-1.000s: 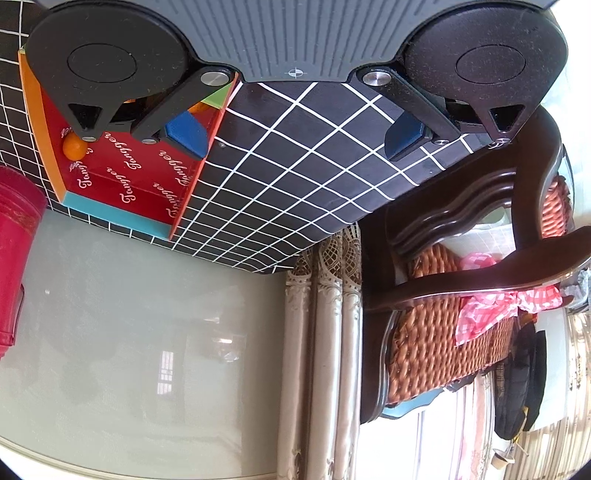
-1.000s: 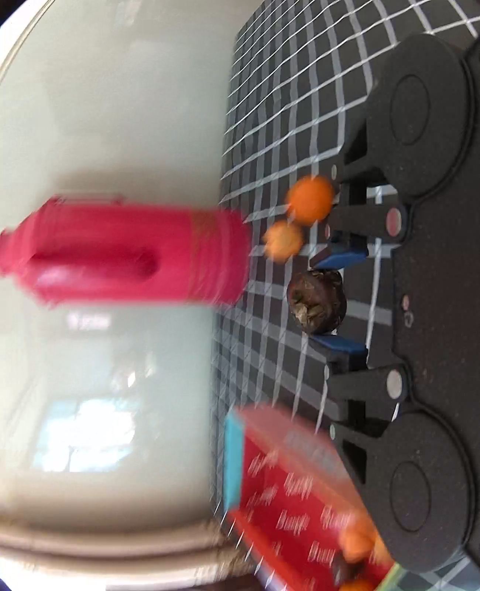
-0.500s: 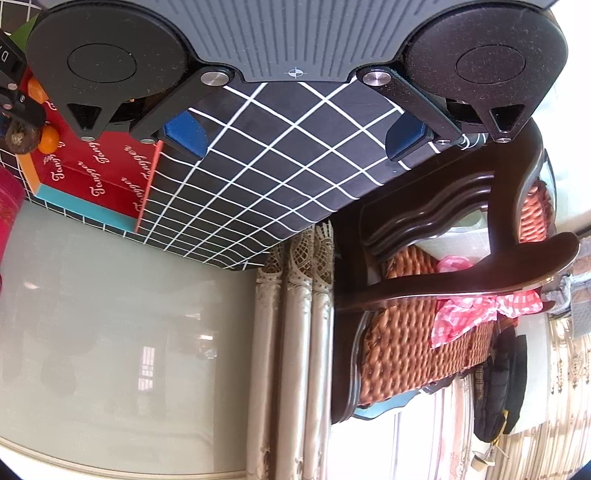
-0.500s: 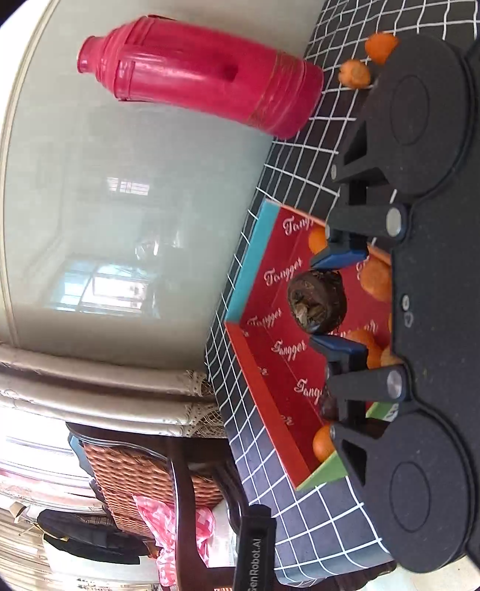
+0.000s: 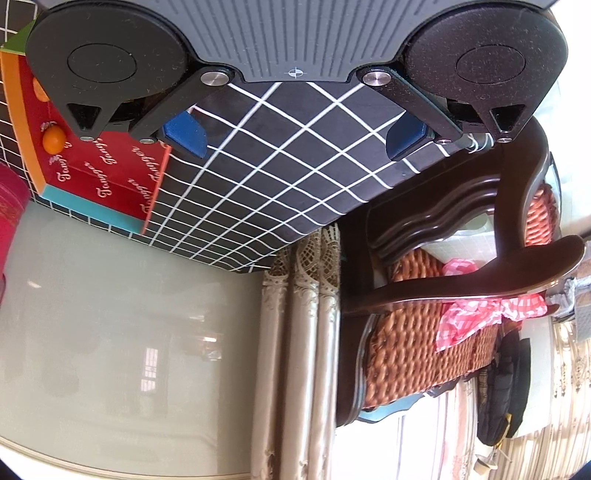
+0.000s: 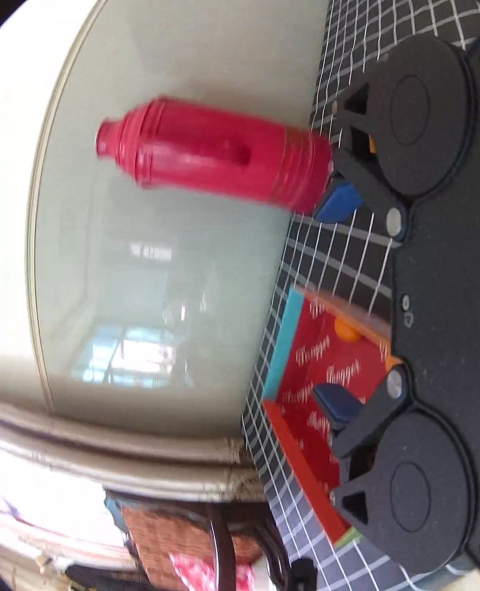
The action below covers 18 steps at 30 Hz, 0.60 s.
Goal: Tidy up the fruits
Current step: 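Move the left gripper to the large orange and close on it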
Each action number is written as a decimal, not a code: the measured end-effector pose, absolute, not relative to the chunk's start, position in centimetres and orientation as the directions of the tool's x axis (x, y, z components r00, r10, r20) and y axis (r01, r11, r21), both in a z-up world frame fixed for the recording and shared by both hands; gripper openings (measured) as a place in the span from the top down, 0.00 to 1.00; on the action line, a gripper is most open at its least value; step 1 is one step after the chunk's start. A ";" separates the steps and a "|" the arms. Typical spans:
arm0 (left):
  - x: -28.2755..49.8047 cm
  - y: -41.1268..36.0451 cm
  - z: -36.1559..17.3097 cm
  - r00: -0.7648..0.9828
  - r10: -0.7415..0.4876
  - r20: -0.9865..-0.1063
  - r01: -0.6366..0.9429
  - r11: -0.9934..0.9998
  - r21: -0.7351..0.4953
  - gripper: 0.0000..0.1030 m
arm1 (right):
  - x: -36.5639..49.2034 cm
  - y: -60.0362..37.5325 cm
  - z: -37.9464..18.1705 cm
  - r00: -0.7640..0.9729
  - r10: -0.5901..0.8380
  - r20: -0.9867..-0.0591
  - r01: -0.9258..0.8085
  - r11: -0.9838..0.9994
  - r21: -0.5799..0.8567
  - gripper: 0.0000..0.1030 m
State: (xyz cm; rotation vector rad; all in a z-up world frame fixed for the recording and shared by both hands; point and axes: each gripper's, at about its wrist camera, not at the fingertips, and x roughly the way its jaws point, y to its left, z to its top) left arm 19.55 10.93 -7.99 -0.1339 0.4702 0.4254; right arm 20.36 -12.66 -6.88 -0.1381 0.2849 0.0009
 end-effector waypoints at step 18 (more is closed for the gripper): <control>21.6 -5.4 -8.1 0.902 0.072 -0.425 -0.055 0.997 0.052 0.01 | 18.2 -26.2 -8.4 0.771 -0.552 -0.317 0.525 0.833 -0.174 0.06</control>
